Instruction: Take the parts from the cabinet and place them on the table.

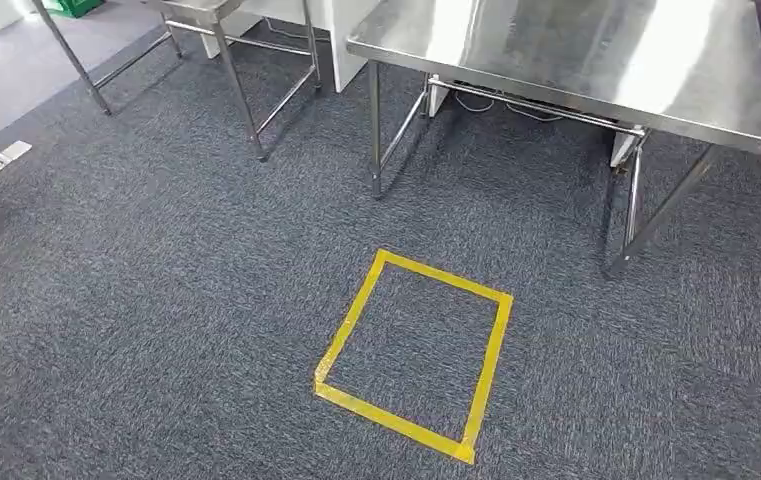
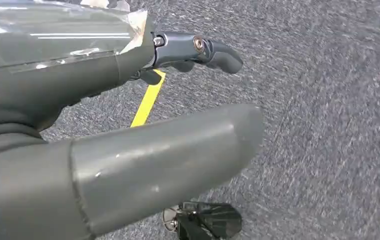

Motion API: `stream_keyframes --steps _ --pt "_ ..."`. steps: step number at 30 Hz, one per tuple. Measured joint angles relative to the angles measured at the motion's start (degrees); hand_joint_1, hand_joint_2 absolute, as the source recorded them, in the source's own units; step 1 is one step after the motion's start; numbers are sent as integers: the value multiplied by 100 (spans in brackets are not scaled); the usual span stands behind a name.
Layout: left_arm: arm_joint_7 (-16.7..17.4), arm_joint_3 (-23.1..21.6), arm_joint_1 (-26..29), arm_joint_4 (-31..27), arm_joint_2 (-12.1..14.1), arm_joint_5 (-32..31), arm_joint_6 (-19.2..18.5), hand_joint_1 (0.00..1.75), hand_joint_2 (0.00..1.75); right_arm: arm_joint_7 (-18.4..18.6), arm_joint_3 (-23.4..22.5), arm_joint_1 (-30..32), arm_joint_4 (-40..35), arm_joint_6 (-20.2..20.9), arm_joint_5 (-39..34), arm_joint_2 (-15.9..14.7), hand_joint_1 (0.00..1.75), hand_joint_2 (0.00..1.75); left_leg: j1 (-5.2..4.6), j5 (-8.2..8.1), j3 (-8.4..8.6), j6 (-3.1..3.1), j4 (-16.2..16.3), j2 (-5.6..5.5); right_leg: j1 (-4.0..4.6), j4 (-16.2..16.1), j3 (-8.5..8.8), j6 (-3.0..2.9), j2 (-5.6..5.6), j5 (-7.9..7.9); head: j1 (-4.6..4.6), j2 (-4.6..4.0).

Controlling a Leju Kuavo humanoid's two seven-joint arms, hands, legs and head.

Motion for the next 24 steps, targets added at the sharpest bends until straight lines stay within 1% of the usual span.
stream_keyframes --steps 1,2,3,4,5,6,7,8,9,10,11,12,13,14,15,16,17,18,19,20,21,22,23,24 --pt "15 0 0 0 9 -19 0 0 0 17 -2 1 0 -7 -13 4 0 175 21 -5 -16 -24 21 -6 -38 -18 46 -47 -12 28 15 0" --pt "24 0 0 0 22 -46 0 0 0 33 -2 -2 0 -7 -15 9 0 175 44 -73 -42 -50 95 27 -60 -30 50 -81 -22 50 9 0" --pt "26 0 -5 0 11 -59 -7 0 0 37 -2 -4 0 -11 -20 4 0 175 49 -311 -163 -84 381 88 -58 -29 47 -116 -27 56 -30 0" --pt "26 0 -19 0 13 -59 -9 0 0 59 -2 0 0 -13 -20 6 0 175 59 -572 -363 -117 834 116 -52 -28 42 -119 -41 55 -33 0" --pt "9 0 -25 0 13 -59 -13 0 0 81 -4 4 0 -17 -20 9 0 175 62 -741 -533 -137 1198 132 -45 -27 38 -121 -53 54 -33 0" --pt "-37 0 -27 0 13 -59 -15 0 0 127 -4 7 0 -17 -20 9 0 175 63 -920 -781 -156 1704 143 -33 -25 29 -124 -77 51 -33 0" --pt "-46 0 -27 0 13 -59 -15 0 0 140 -4 9 0 -17 -20 9 0 175 63 -935 -854 -157 1843 145 -31 -25 28 -124 -85 51 -35 0" --pt "-63 0 -27 0 15 -61 -15 0 0 177 -4 9 0 -17 -22 11 0 175 63 -795 -832 -139 1765 155 -24 -24 33 -123 -101 48 -33 0" --pt "-74 0 -32 0 17 -68 -15 0 0 194 -7 10 0 -17 -26 17 0 175 62 -530 -630 -108 1348 164 -18 -25 42 -126 -107 45 -37 0" --pt "-81 0 -38 0 24 -72 -15 0 0 208 -7 5 0 -20 -31 26 0 175 57 -276 -367 -67 824 171 -10 -25 54 -125 -111 44 -35 0" --pt "-90 0 -51 0 33 -88 -15 0 0 212 -9 -2 0 -24 -42 42 0 175 40 -59 -72 3 265 219 -3 -27 61 -125 -113 42 -37 0" --pt "-90 0 -77 -2 48 -101 -15 0 0 216 -11 -3 0 -24 -50 63 0 175 -4 -110 19 34 65 294 37 -20 54 -113 -120 35 -35 0" --pt "-94 -2 -92 -2 48 -109 -18 0 0 223 -15 -5 0 -28 -68 70 0 175 -12 -87 -2 42 62 280 62 -18 34 -100 -128 27 -33 0" --pt "-98 0 -95 -11 50 -109 -18 0 0 229 -22 -9 0 -31 -79 72 0 175 -26 -91 -18 47 66 268 53 -24 32 -94 -148 26 -39 0" --pt "-98 0 -89 -11 59 -109 -18 0 0 229 -26 -10 0 -31 -81 74 0 175 -40 -92 -20 61 63 251 41 -46 41 -63 -166 29 -33 0" --pt "-98 0 -88 -11 63 -112 -18 0 0 232 -33 -15 -2 -31 -85 81 0 175 -34 -55 -4 105 -5 230 74 -70 56 -26 -183 37 -37 0" --pt "-94 0 -87 -11 59 -118 -18 0 0 232 -39 -11 -2 -31 -85 76 0 175 29 12 58 126 -105 229 65 18 17 -7 -150 -11 -28 0" --pt "-94 0 -96 -11 50 -120 -18 0 0 232 -42 -10 0 -33 -85 65 0 175 21 31 66 167 -123 218 68 196 -70 -33 -106 -137 -24 0" --pt "-96 0 -102 -11 57 -120 -18 0 0 232 -44 -9 0 -31 -85 72 0 175 18 43 45 185 -122 203 55 681 -305 -82 -77 -383 -11 0" --pt "-96 0 -102 -11 57 -120 -18 0 0 232 -44 -9 0 -31 -83 72 0 175 13 44 36 186 -122 189 35 1094 -501 -97 -68 -556 -4 0" --pt "-98 0 -100 -11 57 -120 -20 0 0 232 -44 -5 0 -31 -79 72 0 175 8 45 22 188 -118 171 11 1614 -752 -87 -59 -739 -9 0" --pt "-98 0 -97 -11 57 -120 -22 0 0 225 -46 2 0 -31 -79 70 0 175 8 47 21 186 -117 154 3 1845 -860 -43 -57 -775 0 0" --pt "-100 2 -89 -11 55 -120 -24 0 0 216 -46 8 0 -31 -76 61 0 175 9 48 25 184 -115 133 -9 1791 -836 10 -57 -716 -4 0" --pt "-101 0 -86 -11 48 -120 -26 0 0 214 -46 14 0 -31 -74 52 0 175 14 47 29 179 -105 108 -29 1456 -667 91 -57 -544 -2 0"
